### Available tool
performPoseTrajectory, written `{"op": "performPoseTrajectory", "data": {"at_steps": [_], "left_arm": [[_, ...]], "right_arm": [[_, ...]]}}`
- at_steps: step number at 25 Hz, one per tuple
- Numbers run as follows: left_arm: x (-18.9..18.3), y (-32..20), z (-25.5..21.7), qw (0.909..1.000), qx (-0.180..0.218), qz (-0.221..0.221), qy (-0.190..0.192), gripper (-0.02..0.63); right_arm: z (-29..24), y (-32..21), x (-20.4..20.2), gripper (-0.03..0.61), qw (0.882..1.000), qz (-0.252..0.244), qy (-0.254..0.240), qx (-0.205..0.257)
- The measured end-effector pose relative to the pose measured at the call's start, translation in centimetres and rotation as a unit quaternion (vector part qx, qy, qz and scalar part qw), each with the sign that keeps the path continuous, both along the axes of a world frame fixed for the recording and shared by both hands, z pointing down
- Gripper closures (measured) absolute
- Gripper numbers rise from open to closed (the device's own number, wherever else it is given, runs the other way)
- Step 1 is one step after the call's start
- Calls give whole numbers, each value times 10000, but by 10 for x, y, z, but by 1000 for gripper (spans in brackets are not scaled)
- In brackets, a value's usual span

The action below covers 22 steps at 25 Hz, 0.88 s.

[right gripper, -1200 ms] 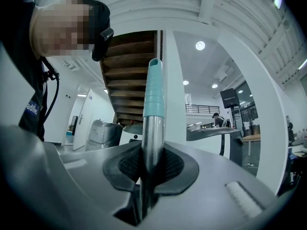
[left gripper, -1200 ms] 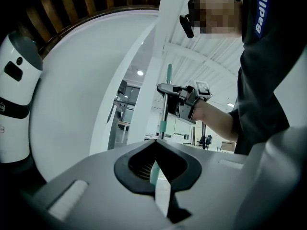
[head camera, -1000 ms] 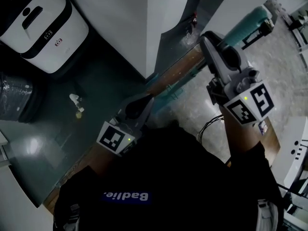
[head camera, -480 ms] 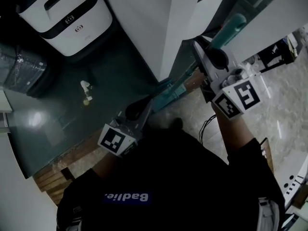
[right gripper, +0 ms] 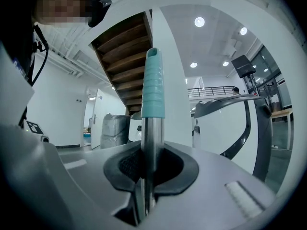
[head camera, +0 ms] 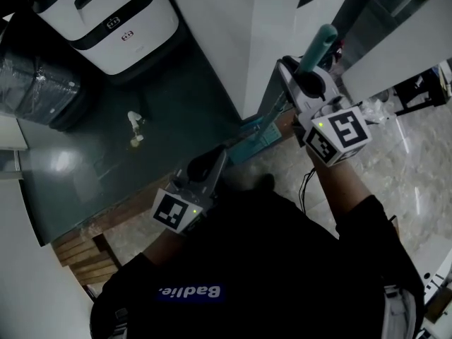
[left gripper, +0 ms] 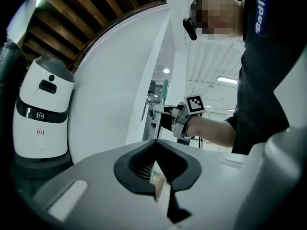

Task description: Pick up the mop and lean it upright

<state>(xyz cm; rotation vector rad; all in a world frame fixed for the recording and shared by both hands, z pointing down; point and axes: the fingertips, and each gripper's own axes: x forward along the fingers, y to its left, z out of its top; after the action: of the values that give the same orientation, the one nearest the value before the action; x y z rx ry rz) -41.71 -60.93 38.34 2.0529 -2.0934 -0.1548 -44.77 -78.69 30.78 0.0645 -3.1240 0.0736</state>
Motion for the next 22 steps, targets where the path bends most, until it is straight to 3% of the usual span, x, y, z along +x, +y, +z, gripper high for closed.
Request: {"op": "performPoseTrajectory", "data": {"at_steps": [8, 19, 22], "left_arm": [[5, -4, 6, 9999, -28, -106, -44, 594], [11, 4, 7, 9996, -32, -255, -64, 594], [11, 5, 6, 9996, -36, -271, -46, 594]], "right_arm": [[7, -13, -17, 528, 10000, -48, 12, 83], [23, -23, -27, 499, 9974, 99, 344, 632], [31, -24, -30, 448, 9966, 117, 499, 652]]}}
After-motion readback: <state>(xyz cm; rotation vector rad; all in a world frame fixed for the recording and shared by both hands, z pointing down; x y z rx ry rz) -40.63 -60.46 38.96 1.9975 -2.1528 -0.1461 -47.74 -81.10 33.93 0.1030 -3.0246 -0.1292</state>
